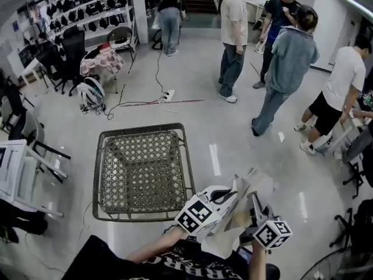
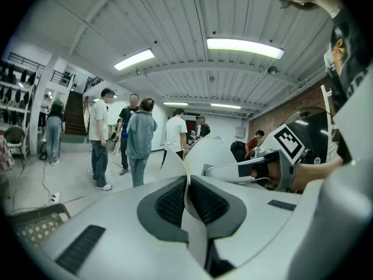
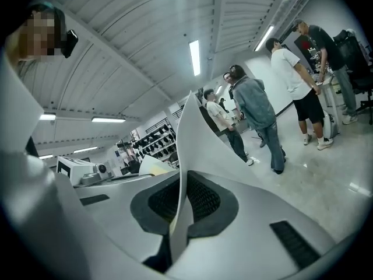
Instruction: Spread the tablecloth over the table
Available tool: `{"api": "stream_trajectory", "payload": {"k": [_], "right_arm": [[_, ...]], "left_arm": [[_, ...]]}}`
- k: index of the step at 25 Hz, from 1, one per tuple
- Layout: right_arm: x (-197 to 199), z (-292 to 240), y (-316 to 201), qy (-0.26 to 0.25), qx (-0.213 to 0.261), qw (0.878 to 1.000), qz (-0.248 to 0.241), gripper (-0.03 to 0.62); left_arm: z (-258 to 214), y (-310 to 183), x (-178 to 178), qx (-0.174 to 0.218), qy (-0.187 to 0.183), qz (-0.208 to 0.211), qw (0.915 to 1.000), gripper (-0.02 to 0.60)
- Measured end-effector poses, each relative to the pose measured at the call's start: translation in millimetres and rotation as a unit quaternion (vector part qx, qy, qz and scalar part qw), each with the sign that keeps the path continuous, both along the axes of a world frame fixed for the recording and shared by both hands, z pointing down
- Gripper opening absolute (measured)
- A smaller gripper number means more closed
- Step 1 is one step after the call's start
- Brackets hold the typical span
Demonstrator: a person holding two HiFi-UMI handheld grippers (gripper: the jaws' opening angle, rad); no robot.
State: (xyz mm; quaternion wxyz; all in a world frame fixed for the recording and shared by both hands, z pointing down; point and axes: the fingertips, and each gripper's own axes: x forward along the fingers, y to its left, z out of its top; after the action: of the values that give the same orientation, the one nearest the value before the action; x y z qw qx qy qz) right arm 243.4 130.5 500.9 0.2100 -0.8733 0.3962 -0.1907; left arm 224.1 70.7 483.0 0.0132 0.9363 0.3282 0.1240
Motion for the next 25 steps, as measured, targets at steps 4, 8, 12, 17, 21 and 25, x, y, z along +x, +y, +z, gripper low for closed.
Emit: {"api": "stream_trajectory", "payload": {"k": [4,8,12,17,21,25], "right_arm": [[28.2,-17.6,-33.7,0.022,0.017,0.999,-0.029,0.017],[48.5,-38.8,-73.2,0.046,0.019,0.996,-0.069,0.018],[76.5,-50.6,-113.0,0.052,0.035,0.992,-0.109,0.017],[132.7,-49.3,-153.1,0.043,0.045,0.987,-0.146,0.017],[179.6,-68.8,-194.0,0.035,0.077,0.978,-0.190,0.017],[215.4,-85.7,-227.0,0.030,0.128,0.967,-0.218,0.017]], "left_arm": [[-15.5,-38.0,32.7,0.052,0.035,-0.033,0.9975,0.031],[-35.5,-89.8,52.6,0.020,0.048,-0.096,0.9940,0.029],[-45.8,-154.3,74.5,0.008,0.051,-0.174,0.9833,0.029],[-43.5,-223.0,113.7,0.005,0.049,-0.257,0.9651,0.029],[-58.6,-293.0,143.5,-0.019,0.052,-0.344,0.9372,0.029],[-84.9,-369.3,148.0,-0.048,0.085,-0.430,0.8977,0.029]]}}
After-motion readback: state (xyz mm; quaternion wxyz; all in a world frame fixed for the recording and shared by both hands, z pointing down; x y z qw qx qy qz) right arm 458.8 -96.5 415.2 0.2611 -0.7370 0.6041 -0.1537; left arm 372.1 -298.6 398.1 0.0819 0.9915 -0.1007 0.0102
